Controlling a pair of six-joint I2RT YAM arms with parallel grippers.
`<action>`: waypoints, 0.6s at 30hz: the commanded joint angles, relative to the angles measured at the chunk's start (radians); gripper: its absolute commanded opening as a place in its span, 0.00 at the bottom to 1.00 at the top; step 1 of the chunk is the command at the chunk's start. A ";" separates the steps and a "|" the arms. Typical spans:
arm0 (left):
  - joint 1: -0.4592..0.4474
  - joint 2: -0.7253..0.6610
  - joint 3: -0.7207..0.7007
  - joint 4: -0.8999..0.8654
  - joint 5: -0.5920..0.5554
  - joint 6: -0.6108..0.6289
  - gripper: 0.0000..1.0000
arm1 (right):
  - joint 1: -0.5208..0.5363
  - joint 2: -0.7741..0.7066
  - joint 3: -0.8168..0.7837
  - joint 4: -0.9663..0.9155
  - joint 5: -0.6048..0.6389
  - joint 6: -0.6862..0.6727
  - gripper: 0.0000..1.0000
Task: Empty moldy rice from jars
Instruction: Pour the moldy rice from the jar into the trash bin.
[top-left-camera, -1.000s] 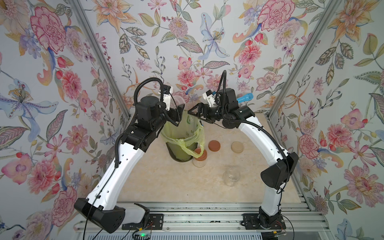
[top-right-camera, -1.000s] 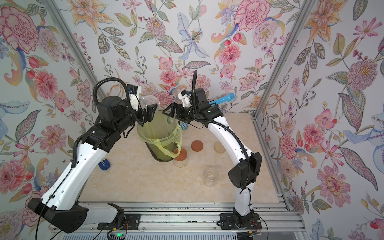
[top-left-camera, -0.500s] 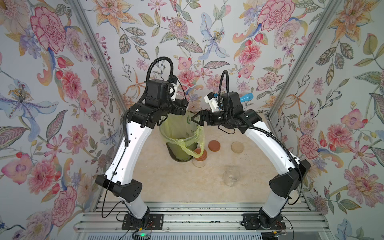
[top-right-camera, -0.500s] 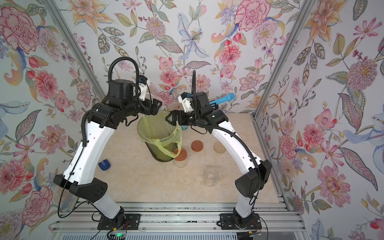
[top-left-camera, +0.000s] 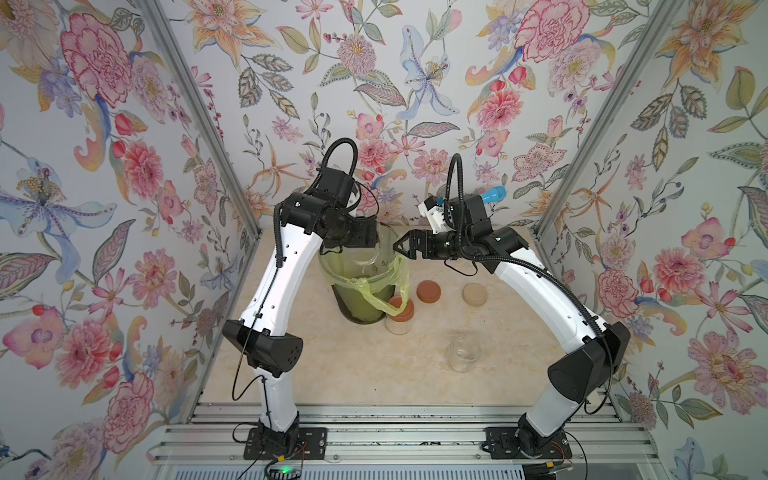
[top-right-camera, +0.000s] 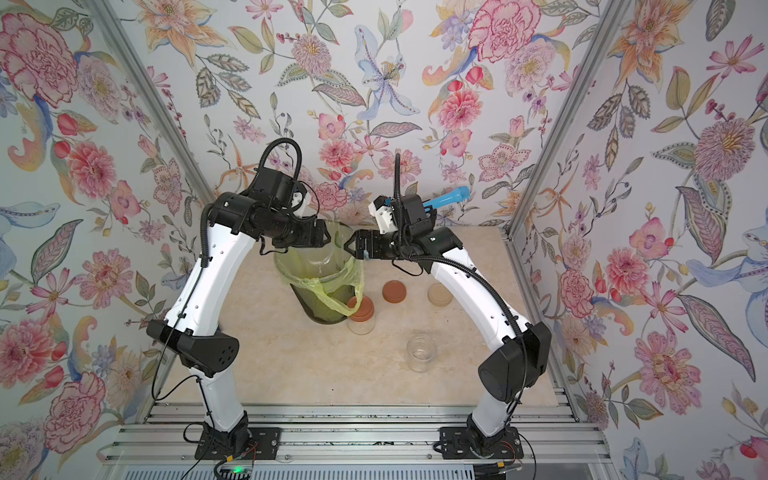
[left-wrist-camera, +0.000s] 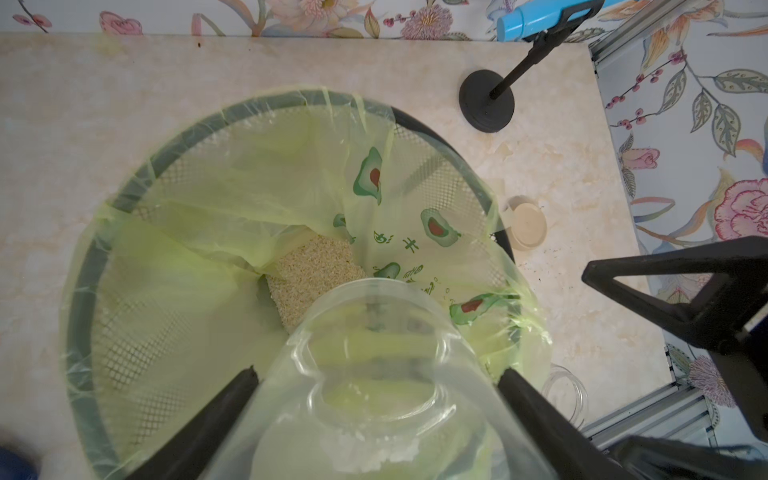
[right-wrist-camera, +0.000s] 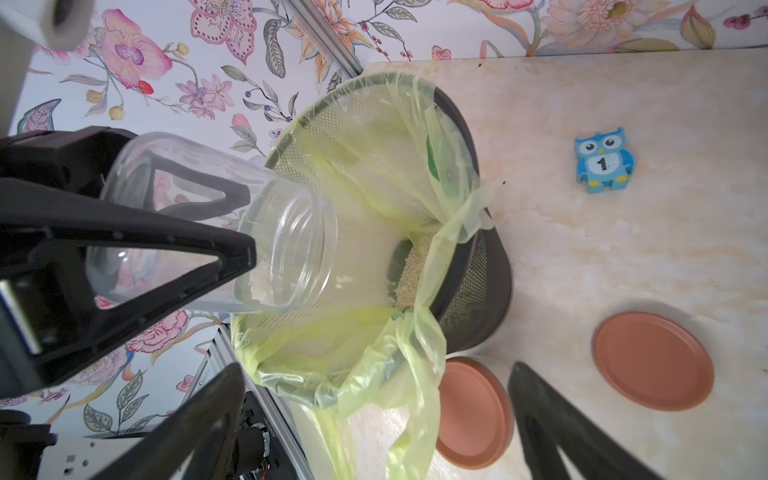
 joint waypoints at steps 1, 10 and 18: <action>0.009 -0.050 -0.051 -0.004 0.030 -0.006 0.00 | -0.004 -0.037 -0.020 0.050 -0.008 0.014 1.00; -0.010 -0.060 -0.158 -0.006 -0.088 0.038 0.00 | -0.009 -0.042 -0.045 0.063 -0.025 0.031 1.00; -0.091 -0.022 -0.151 -0.004 -0.268 0.037 0.00 | -0.030 -0.039 -0.054 0.062 -0.064 0.044 1.00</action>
